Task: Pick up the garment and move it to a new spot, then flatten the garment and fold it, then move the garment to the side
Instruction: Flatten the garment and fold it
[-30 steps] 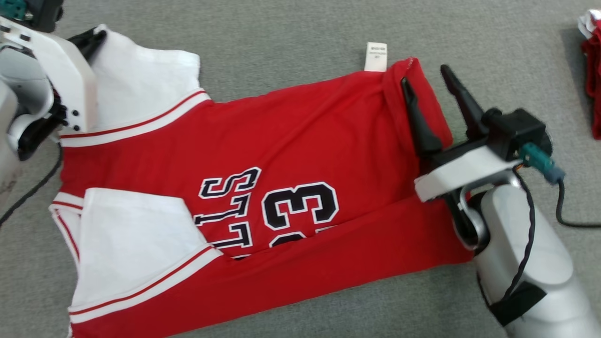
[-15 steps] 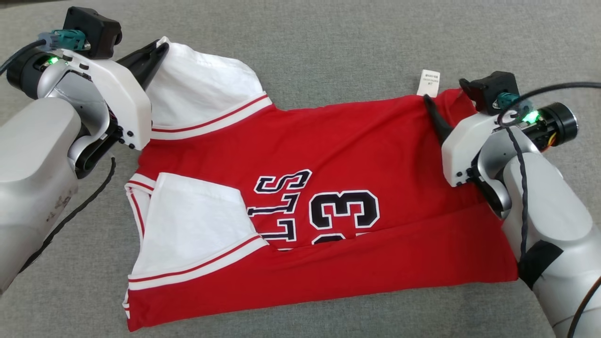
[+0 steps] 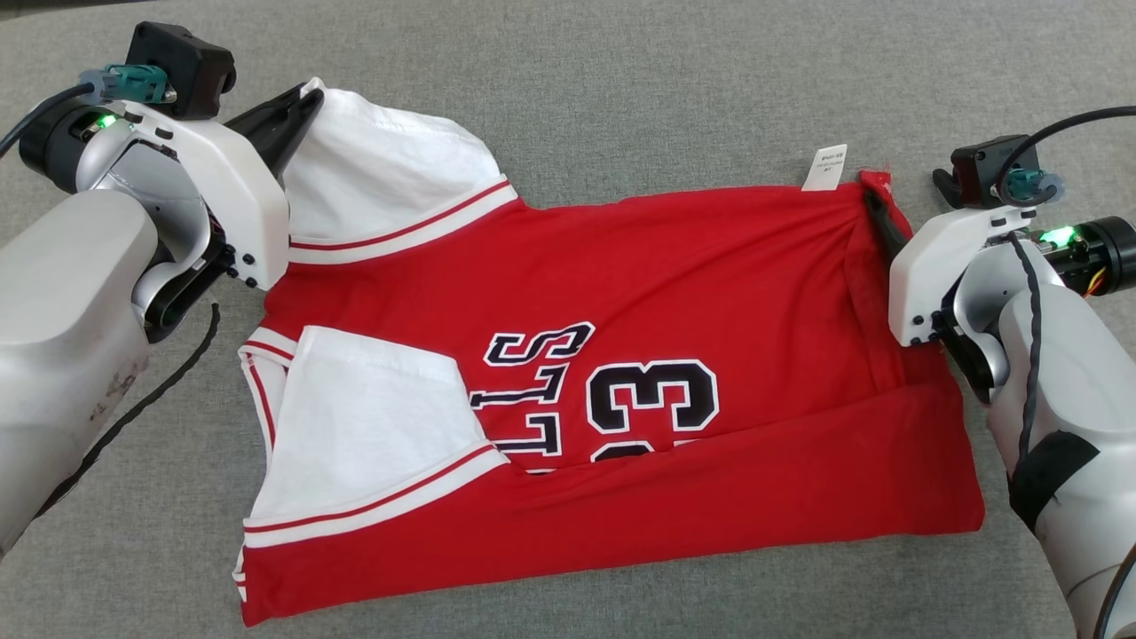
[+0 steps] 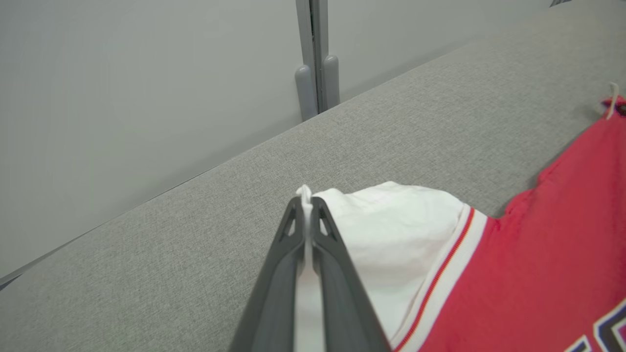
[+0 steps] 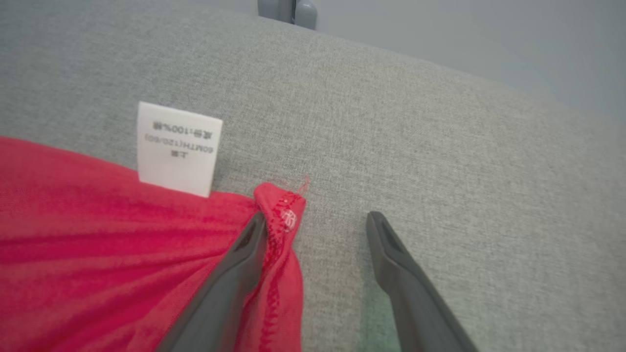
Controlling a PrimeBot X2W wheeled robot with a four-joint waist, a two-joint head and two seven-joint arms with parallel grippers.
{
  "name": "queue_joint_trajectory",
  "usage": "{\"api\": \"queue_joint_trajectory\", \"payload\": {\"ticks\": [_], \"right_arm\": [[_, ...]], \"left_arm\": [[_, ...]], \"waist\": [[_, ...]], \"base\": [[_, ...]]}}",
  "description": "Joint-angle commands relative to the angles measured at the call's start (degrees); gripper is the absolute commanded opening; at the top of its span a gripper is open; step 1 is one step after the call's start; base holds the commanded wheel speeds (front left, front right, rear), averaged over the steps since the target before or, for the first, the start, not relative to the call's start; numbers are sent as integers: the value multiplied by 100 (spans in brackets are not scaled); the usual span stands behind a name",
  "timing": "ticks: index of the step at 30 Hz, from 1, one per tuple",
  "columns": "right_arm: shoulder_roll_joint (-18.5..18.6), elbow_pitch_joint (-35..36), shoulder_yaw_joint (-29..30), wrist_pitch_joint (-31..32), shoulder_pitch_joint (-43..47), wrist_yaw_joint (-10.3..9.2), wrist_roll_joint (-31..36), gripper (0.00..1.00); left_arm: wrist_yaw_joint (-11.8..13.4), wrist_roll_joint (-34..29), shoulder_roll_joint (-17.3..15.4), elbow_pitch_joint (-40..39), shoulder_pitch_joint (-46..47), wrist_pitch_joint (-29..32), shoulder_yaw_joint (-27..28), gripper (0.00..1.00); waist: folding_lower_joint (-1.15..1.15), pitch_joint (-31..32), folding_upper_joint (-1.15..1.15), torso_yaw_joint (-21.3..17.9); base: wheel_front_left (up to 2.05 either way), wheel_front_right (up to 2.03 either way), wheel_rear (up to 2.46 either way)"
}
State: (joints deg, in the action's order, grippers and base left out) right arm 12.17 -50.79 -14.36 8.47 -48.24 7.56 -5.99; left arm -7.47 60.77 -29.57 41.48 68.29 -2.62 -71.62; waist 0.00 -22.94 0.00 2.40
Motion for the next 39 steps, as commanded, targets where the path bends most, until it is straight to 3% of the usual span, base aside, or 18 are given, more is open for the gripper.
{"api": "queue_joint_trajectory", "payload": {"ticks": [1, 6, 7, 9, 10, 16, 20, 27, 30, 32, 39], "right_arm": [[38, -88, 16, -4, 16, -14, -15, 100], [-86, -284, -47, -109, -44, -13, -122, 100], [-110, -317, -66, -137, -55, -13, -176, 87], [-121, -389, -85, -184, -103, -9, -260, 13], [-134, -411, -91, -229, -119, -9, -315, 0], [-181, -544, 51, -529, -206, -15, -754, 0], [-292, -556, 154, -593, -150, -13, -1388, 0], [-452, -198, 601, -213, -47, -12, -3210, 0], [-662, 19, 1037, 291, 1, -8, -4386, 0], [-604, 92, 1297, 522, 9, -8, -4862, 0], [-496, -90, 1431, 500, -127, -7, -5022, 0]], "left_arm": [[2, 38, -20, 23, 41, -35, -16, 0], [2, 68, -26, 51, 79, -51, -68, 0], [2, 77, -27, 59, 82, -54, -77, 0], [2, 94, -32, 67, 79, -54, -95, 0], [2, 99, -34, 69, 75, -50, -102, 0], [2, 119, -45, 113, 12, -78, -134, 0], [2, 154, -65, 193, -67, -111, -146, 0], [2, 212, -34, 583, -67, -339, -119, 0], [2, 216, 62, 773, -53, -479, -102, 0], [2, 187, 110, 862, -17, -564, -106, 0], [2, 83, 325, 1220, 53, -917, -105, 0]], "waist": [[0, -6, 0, 0], [0, -30, 0, 8], [0, -31, 0, 9], [0, -26, 0, 6], [0, -25, 0, 5], [0, 32, 0, 9], [0, 113, 0, 8], [0, 229, 0, -5], [0, 257, 0, 2], [0, 255, 0, 17], [0, 292, 0, 83]], "base": [[0, 0, 0], [0, 0, 0], [0, 0, 0], [0, 0, 0], [0, 0, 0], [0, 0, 0], [0, 0, 0], [0, 0, 0], [0, 0, 0], [0, 0, 0], [0, 0, 0]]}}
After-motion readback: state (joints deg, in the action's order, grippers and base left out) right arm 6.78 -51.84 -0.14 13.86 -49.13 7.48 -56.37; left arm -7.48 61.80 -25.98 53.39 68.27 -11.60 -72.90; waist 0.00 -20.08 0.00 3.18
